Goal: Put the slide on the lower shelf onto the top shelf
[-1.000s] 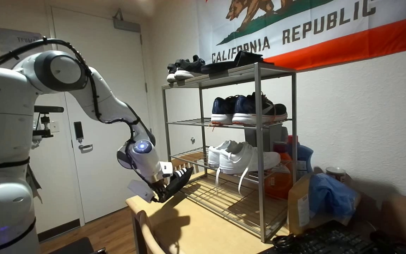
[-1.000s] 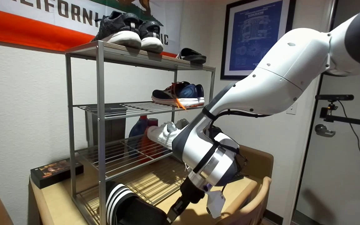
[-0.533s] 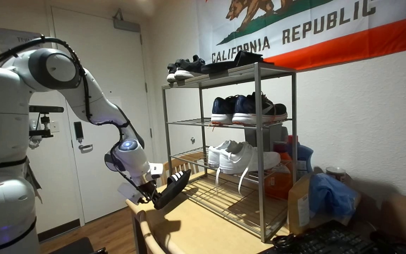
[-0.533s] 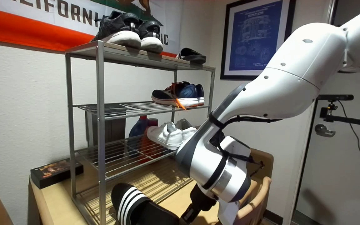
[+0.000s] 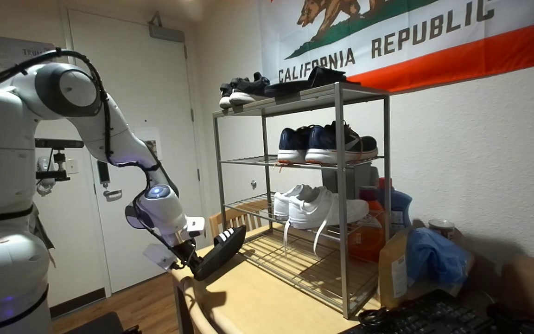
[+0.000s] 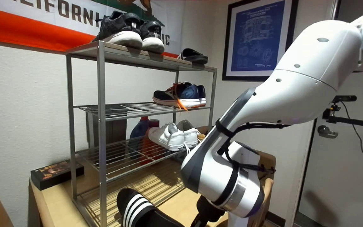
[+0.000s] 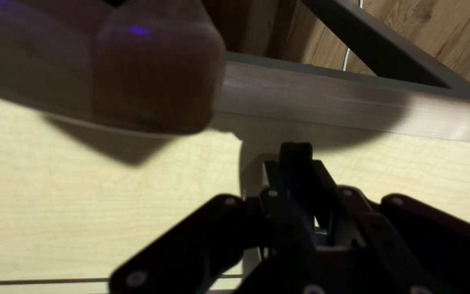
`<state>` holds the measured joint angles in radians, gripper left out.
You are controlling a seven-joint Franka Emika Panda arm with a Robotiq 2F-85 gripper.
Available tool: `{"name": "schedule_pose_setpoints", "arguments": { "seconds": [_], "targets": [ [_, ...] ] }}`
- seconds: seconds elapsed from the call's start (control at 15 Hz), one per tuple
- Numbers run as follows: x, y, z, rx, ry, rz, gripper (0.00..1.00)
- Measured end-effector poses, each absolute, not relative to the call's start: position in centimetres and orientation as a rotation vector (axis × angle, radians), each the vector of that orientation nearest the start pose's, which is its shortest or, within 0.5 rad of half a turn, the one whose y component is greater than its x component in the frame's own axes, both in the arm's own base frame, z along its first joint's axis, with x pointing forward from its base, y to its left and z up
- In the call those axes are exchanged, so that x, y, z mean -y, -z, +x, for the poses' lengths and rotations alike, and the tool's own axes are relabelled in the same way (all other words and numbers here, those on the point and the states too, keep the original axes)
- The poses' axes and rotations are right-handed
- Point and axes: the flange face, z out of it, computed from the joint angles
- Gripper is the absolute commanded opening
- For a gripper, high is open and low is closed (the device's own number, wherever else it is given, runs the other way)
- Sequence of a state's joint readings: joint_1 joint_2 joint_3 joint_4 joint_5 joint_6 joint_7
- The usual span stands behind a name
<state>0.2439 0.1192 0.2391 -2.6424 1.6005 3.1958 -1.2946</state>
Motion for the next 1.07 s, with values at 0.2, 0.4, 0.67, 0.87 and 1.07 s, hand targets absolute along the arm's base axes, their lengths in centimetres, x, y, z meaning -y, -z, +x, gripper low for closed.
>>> {"name": "schedule_pose_setpoints", "arguments": {
  "seconds": [0.2, 0.4, 0.67, 0.87, 1.07],
  "targets": [
    [-9.9, -21.7, 37.0, 0.265, 0.552, -2.958, 0.05],
    [-10.1, -22.3, 36.5, 0.287, 0.566, -2.948, 0.05],
    [-10.0, -23.7, 35.0, 0.324, 0.590, -2.917, 0.05],
    [-9.6, -25.1, 33.5, 0.345, 0.635, -2.901, 0.05],
    [-9.8, -26.2, 33.1, 0.363, 0.694, -2.874, 0.05]
  ]
}}
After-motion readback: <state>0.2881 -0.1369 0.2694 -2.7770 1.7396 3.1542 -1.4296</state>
